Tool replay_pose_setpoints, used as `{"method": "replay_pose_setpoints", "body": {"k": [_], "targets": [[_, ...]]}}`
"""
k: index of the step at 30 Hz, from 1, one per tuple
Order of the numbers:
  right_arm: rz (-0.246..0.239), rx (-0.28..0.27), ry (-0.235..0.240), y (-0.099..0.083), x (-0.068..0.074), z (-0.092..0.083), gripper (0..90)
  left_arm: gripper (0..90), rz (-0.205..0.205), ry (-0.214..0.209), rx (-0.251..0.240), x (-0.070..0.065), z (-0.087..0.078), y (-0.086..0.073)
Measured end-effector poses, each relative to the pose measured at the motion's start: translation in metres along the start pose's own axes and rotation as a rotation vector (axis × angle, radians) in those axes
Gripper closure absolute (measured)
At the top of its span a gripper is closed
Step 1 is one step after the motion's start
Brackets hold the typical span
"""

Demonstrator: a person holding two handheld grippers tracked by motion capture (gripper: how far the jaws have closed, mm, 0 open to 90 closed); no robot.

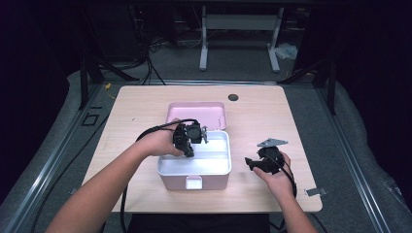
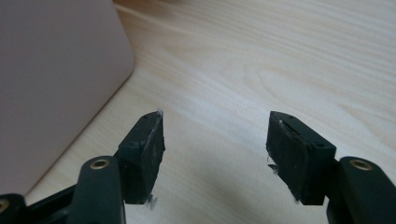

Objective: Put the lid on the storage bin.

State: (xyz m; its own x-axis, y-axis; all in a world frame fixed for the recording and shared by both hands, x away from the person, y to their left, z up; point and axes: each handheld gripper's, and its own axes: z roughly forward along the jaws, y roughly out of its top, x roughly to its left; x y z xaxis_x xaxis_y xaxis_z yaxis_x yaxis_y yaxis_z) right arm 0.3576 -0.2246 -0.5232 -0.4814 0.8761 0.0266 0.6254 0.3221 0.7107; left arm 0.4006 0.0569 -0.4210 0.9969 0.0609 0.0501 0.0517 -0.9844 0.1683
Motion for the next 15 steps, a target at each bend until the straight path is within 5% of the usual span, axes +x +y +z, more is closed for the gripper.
{"method": "replay_pose_setpoints", "body": {"k": [6,8,15], "targets": [[-0.018,-0.028,0.013,0.019,0.002,0.001,34.7,86.3,-0.004,0.024,-0.061,-0.002,-0.001,-0.009],[-0.03,-0.043,0.015,0.03,0.004,0.005,34.6,86.1,-0.028,0.03,-0.134,-0.003,0.0,-0.017],[-0.057,-0.056,0.019,0.061,0.008,0.014,37.1,85.3,-0.076,0.014,-0.265,-0.003,0.003,-0.034]]}}
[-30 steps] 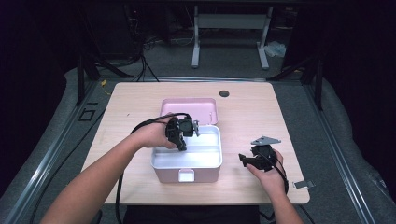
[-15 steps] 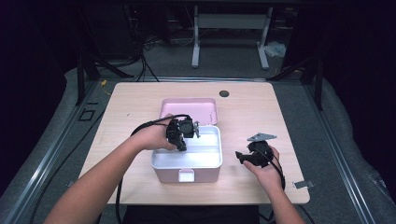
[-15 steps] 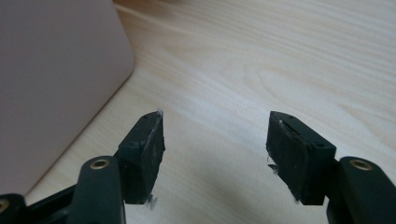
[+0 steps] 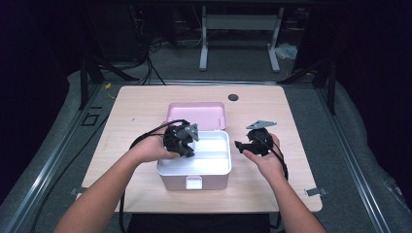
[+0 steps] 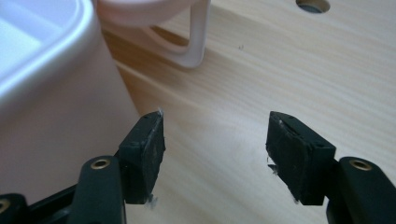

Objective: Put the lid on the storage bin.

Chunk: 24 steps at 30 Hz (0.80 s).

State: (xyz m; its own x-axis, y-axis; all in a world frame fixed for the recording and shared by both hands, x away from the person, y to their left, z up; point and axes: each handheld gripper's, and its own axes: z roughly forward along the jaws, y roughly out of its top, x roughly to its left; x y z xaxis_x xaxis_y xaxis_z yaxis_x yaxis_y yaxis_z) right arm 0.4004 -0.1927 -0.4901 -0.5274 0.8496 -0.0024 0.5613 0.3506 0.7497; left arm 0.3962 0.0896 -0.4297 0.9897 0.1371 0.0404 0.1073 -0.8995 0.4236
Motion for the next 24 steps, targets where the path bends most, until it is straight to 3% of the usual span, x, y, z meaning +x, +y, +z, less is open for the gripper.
{"method": "replay_pose_setpoints", "body": {"k": [4,13,22,24], "targets": [[0.014,0.0,-0.035,0.018,-0.001,0.002,39.4,85.1,-0.02,-0.007,-0.049,0.001,0.0,-0.006],[0.121,-0.057,-0.066,0.056,-0.014,0.019,40.6,85.0,-0.022,-0.003,-0.048,0.0,0.0,-0.006],[0.131,-0.024,-0.13,0.086,-0.01,0.043,53.6,84.9,-0.02,-0.001,-0.036,0.0,0.0,-0.005],[0.138,-0.005,-0.124,0.09,-0.008,0.049,56.9,84.9,-0.019,0.0,-0.034,0.0,0.0,-0.004]]}}
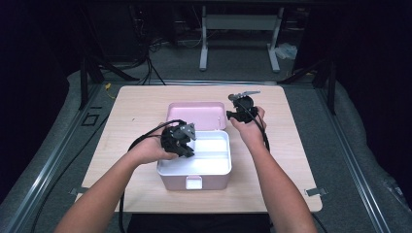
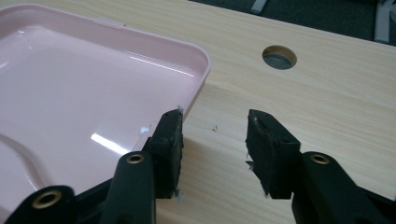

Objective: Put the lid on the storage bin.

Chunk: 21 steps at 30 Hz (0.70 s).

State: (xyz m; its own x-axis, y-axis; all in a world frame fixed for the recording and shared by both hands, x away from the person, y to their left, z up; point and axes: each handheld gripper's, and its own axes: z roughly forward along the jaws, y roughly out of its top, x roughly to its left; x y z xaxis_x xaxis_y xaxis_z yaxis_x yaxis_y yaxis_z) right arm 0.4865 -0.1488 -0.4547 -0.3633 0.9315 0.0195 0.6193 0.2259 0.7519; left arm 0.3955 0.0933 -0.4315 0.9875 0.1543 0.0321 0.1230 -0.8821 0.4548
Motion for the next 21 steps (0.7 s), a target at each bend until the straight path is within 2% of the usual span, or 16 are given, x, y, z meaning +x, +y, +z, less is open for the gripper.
{"method": "replay_pose_setpoints", "body": {"k": [3,5,7,10,11,13,18,21], "targets": [[0.005,0.02,0.005,0.005,0.003,0.006,63.5,84.9,-0.001,0.002,0.004,0.0,0.0,0.001],[0.027,0.012,0.003,0.007,0.004,0.009,66.3,84.9,-0.002,0.002,0.009,0.0,0.0,0.001],[0.053,0.024,0.012,0.009,0.002,0.01,66.9,84.9,-0.002,0.003,0.012,-0.001,0.0,0.002],[0.073,0.028,0.001,0.014,0.002,0.014,67.5,84.8,0.004,0.003,0.018,0.0,0.0,0.002],[0.082,0.034,0.016,0.016,0.002,0.014,67.8,84.8,0.004,0.003,0.017,0.0,0.0,0.002],[0.096,0.028,0.015,0.019,0.004,0.015,69.8,84.8,0.004,0.001,0.016,0.0,0.0,0.002],[0.096,0.085,0.02,0.025,0.009,0.022,72.6,84.8,0.001,0.0,0.014,0.0,0.0,0.002],[0.104,0.093,0.012,0.027,0.012,0.027,74.2,84.9,-0.001,0.002,0.012,0.0,0.0,0.002]]}}
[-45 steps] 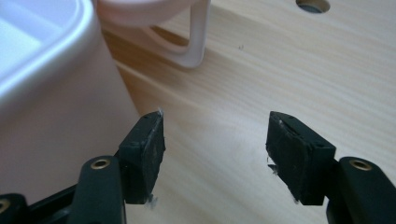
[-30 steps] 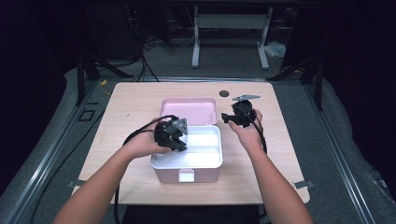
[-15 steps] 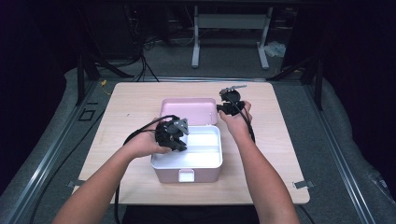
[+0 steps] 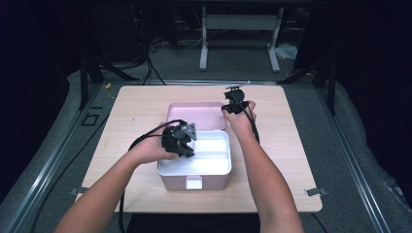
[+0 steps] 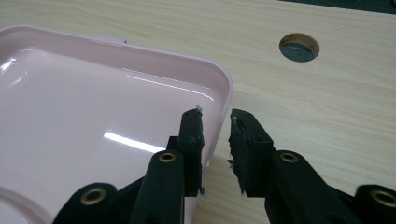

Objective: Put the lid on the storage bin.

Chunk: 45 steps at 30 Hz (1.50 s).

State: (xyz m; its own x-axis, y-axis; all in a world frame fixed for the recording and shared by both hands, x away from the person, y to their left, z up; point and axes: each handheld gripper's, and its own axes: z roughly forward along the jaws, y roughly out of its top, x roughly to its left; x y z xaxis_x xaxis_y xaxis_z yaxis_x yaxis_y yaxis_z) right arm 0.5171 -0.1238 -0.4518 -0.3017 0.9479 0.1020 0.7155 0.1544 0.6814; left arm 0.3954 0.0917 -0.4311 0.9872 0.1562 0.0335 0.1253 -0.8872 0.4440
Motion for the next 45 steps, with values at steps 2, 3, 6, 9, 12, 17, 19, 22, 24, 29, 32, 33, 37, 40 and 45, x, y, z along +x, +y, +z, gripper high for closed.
{"method": "replay_pose_setpoints", "body": {"k": [2,3,6,9,12,17,19,22,24,29,32,33,37,40,45], "targets": [[-0.001,0.023,0.007,0.001,0.001,0.002,74.9,84.8,0.0,-0.003,-0.001,0.0,0.0,0.0],[-0.001,0.022,0.0,0.001,0.002,0.003,75.1,84.8,0.0,-0.004,-0.001,0.0,0.0,0.0],[0.005,0.029,-0.008,0.002,0.003,0.007,75.3,84.9,0.0,0.001,-0.001,0.0,0.0,0.0],[0.0,0.036,-0.019,0.002,0.004,0.01,75.3,84.9,0.0,0.0,-0.002,0.0,0.0,0.0],[0.01,0.046,-0.017,0.003,0.002,0.012,75.6,84.9,-0.001,-0.001,-0.004,0.0,0.0,0.0],[0.015,0.067,-0.02,0.002,0.002,0.016,75.8,84.9,-0.001,-0.002,-0.004,0.0,0.0,-0.001],[0.017,0.074,-0.021,0.002,0.003,0.018,75.8,84.9,0.0,-0.003,-0.004,0.0,0.0,-0.001],[0.02,0.084,-0.022,0.002,0.003,0.019,75.7,84.9,-0.001,-0.005,-0.005,0.001,0.0,-0.001],[0.026,0.081,-0.016,0.002,0.003,0.02,75.7,84.9,-0.001,-0.006,-0.005,0.001,0.0,-0.001],[0.033,0.086,-0.013,0.002,0.002,0.022,76.2,84.9,-0.001,-0.006,-0.004,0.001,0.0,-0.001],[0.04,0.09,-0.011,0.002,0.002,0.023,76.3,84.9,0.002,-0.005,-0.002,0.001,0.0,0.0],[0.04,0.091,-0.011,0.002,0.001,0.023,76.3,84.9,0.001,-0.005,-0.003,0.001,0.0,-0.001],[0.048,0.094,-0.009,0.002,0.001,0.024,76.3,84.9,0.001,-0.004,-0.003,0.001,0.0,-0.001],[0.05,0.093,-0.013,0.003,0.001,0.023,78.9,84.8,0.001,-0.004,-0.003,0.001,0.0,-0.001],[0.037,0.08,-0.028,0.004,0.004,0.019,80.2,84.9,0.003,-0.004,0.001,0.001,0.0,0.0]]}}
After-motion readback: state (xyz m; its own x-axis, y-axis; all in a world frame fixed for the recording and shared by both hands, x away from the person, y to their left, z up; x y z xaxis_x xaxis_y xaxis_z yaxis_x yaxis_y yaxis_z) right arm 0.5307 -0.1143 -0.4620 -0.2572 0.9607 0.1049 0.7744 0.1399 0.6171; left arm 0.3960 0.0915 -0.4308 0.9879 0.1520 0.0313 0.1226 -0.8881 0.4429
